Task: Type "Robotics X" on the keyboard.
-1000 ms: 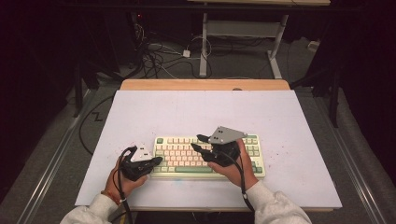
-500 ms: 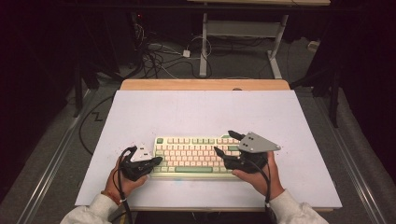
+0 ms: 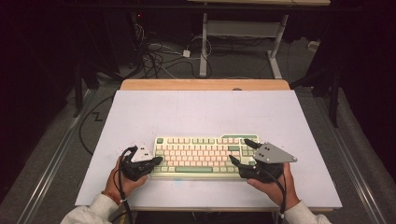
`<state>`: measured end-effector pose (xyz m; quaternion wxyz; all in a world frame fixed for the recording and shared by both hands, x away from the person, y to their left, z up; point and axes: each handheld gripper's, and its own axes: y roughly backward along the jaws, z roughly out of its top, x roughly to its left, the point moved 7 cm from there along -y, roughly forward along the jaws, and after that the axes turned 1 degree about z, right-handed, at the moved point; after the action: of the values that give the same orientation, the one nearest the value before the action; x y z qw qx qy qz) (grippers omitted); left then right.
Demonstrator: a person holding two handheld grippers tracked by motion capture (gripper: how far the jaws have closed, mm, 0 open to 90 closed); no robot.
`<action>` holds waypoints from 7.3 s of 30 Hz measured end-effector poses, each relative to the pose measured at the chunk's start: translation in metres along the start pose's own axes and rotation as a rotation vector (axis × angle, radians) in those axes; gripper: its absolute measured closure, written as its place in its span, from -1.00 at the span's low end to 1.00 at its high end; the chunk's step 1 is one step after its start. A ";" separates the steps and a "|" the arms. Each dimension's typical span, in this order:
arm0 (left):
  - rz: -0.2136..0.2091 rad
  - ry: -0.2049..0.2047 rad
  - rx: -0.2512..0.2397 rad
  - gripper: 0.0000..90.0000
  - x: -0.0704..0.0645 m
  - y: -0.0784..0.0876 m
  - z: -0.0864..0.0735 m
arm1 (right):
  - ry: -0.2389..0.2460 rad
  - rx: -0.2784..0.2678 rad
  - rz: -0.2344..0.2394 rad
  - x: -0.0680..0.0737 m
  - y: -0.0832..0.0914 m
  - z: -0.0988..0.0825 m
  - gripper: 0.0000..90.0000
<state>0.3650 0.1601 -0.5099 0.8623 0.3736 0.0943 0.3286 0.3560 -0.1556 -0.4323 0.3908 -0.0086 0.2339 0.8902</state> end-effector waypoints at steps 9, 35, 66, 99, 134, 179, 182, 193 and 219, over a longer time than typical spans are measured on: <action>0.038 -0.019 -0.047 0.96 0.001 0.010 0.007 | 0.010 0.030 0.019 0.005 -0.007 -0.008 -0.34; 0.157 -0.048 -0.171 -0.24 -0.003 0.029 0.017 | -0.012 0.044 0.037 0.001 -0.014 -0.016 -0.21; 0.175 -0.016 -0.204 -0.61 -0.008 0.031 0.007 | -0.038 0.145 0.155 -0.002 -0.049 -0.004 1.00; 0.177 -0.014 -0.174 -0.58 -0.004 0.029 0.001 | -0.002 0.311 0.170 0.023 -0.110 -0.016 1.00; 0.174 -0.021 -0.168 -0.58 -0.004 0.028 0.001 | -0.006 0.234 0.187 0.025 -0.091 0.001 1.00; 0.165 -0.028 -0.155 -0.58 -0.006 0.025 0.000 | 0.057 0.274 0.312 0.087 -0.118 -0.003 1.00; 0.163 -0.030 -0.151 -0.58 -0.006 0.025 0.000 | 0.060 0.274 0.308 0.086 -0.119 -0.003 1.00; 0.161 -0.029 -0.151 -0.58 -0.007 0.024 0.000 | 0.041 0.259 0.288 0.074 -0.110 0.002 1.00; 0.159 -0.033 -0.145 -0.58 -0.007 0.023 0.000 | -0.012 0.290 0.185 0.026 -0.105 -0.015 1.00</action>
<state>0.3483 0.1679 -0.4941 0.8596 0.3220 0.0262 0.3959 0.4089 -0.0825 -0.4944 0.3055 0.0746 0.3573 0.8795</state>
